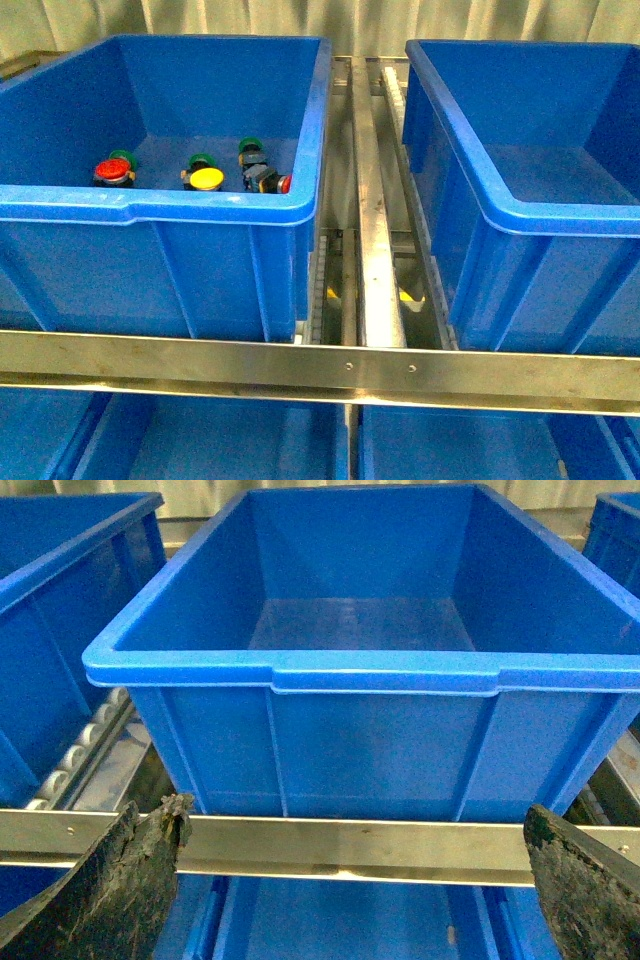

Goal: Pick red and yellow buttons and place in box

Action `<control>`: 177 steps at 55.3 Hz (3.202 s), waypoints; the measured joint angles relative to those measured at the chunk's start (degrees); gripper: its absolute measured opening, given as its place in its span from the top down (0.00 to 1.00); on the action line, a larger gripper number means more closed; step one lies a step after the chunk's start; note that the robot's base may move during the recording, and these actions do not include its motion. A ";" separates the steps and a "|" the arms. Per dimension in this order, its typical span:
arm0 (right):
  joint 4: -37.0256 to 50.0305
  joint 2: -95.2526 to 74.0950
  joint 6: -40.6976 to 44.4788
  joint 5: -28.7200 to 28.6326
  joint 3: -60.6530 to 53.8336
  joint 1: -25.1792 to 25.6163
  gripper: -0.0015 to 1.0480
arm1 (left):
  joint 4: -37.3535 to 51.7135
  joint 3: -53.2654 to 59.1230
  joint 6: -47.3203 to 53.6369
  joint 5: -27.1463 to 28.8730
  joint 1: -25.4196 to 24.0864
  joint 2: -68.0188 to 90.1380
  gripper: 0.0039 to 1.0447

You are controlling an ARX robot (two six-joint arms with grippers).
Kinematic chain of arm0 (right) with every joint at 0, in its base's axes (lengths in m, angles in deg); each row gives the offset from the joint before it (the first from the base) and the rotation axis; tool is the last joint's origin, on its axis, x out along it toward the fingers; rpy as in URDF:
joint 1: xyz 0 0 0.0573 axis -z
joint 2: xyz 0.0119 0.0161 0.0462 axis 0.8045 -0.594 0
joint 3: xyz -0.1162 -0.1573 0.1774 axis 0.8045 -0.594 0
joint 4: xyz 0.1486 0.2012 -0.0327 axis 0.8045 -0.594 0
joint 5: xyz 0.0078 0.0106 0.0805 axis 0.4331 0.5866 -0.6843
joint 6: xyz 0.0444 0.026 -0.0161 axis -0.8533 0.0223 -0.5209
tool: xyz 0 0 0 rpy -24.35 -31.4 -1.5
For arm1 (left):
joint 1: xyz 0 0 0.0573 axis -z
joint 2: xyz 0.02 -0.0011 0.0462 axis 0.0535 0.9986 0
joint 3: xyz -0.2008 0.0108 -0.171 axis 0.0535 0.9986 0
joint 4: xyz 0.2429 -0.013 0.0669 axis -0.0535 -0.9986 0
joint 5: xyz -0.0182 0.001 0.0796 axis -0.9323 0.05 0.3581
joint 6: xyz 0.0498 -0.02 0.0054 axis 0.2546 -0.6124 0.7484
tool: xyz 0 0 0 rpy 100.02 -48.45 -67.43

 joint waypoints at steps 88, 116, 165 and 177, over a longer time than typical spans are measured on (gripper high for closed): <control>0.00 0.00 0.00 -0.15 0.00 0.00 0.06 | -6.99 -94.55 -5.29 20.79 17.09 116.83 0.07; 0.00 0.00 0.00 -0.15 0.00 0.00 0.06 | -9.07 -100.78 -4.81 21.90 19.23 124.98 0.07; 0.00 0.00 0.00 -0.15 0.00 0.00 0.06 | -15.69 -113.61 -5.40 24.61 19.12 135.36 0.37; 0.00 0.00 0.00 -0.15 0.00 0.00 0.06 | -15.47 -113.87 -5.25 25.46 19.12 135.99 0.69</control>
